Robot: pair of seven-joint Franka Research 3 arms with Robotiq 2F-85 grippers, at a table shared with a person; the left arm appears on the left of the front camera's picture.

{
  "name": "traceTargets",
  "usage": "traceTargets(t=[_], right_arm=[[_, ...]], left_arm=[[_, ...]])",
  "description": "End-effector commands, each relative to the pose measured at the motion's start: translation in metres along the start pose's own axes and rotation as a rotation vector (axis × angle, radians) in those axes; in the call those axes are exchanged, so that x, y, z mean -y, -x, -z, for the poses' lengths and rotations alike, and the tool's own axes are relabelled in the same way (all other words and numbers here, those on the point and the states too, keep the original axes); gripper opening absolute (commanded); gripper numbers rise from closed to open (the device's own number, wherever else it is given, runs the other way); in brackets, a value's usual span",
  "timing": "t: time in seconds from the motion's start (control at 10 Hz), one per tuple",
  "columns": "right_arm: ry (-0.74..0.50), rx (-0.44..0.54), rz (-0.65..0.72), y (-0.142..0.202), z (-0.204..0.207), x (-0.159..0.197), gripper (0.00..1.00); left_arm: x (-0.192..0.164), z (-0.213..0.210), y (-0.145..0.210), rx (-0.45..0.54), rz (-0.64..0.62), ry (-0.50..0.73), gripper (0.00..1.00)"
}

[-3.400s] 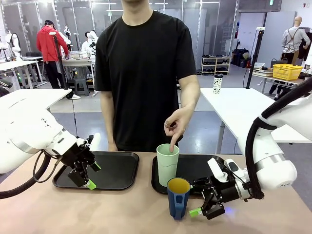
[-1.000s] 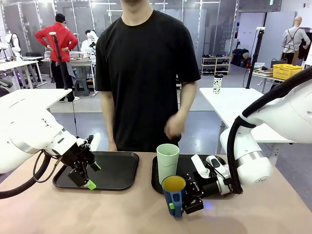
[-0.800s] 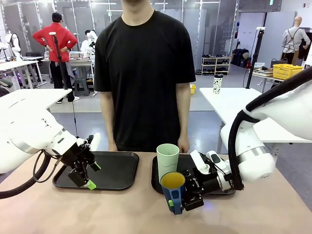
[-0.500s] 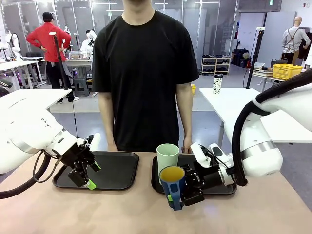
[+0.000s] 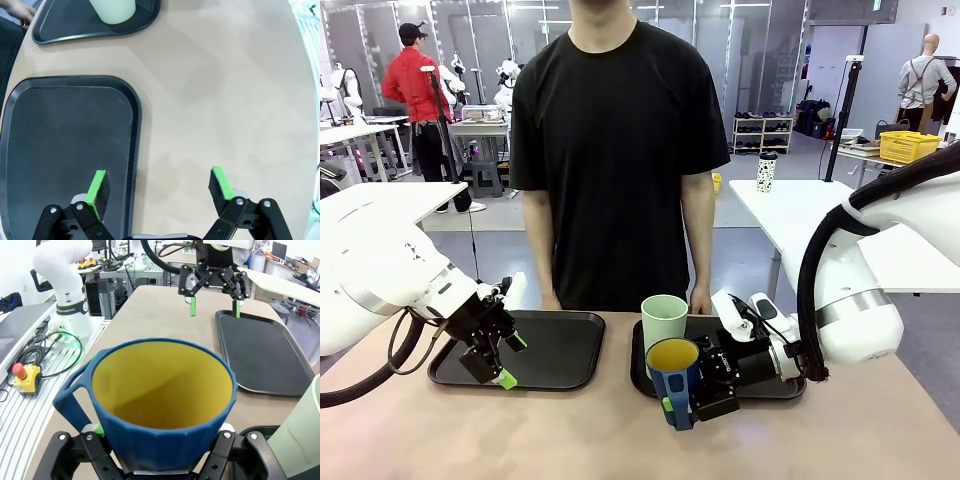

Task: Sort and store the cups by type.
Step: Pick up the Handle plastic cup and place it into the empty Flat Tray.

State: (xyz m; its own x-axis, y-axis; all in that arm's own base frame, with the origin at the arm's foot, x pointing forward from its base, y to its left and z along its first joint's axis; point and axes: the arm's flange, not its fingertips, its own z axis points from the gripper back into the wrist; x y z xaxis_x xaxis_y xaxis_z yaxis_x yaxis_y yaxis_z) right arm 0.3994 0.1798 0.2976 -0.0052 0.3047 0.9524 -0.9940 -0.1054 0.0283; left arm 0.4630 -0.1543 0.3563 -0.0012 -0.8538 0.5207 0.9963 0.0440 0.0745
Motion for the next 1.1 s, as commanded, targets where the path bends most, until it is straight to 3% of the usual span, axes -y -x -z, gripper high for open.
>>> traceTargets(t=[0.0,0.2,0.3,1.0], right_arm=[[-0.007,-0.002,-0.018,0.001,0.000,0.002,0.62],[-0.007,-0.002,-0.018,0.001,0.000,0.002,0.62],[0.000,0.000,0.000,0.000,0.000,0.000,0.72],[0.041,0.083,-0.027,0.003,0.103,-0.002,0.72]], left_arm=[[0.000,0.002,0.001,0.024,0.007,-0.005,1.00],[0.000,0.002,0.001,0.024,0.007,-0.005,1.00],[0.000,0.002,0.001,0.024,0.007,-0.005,1.00],[0.000,0.002,0.001,0.024,0.007,-0.005,1.00]])
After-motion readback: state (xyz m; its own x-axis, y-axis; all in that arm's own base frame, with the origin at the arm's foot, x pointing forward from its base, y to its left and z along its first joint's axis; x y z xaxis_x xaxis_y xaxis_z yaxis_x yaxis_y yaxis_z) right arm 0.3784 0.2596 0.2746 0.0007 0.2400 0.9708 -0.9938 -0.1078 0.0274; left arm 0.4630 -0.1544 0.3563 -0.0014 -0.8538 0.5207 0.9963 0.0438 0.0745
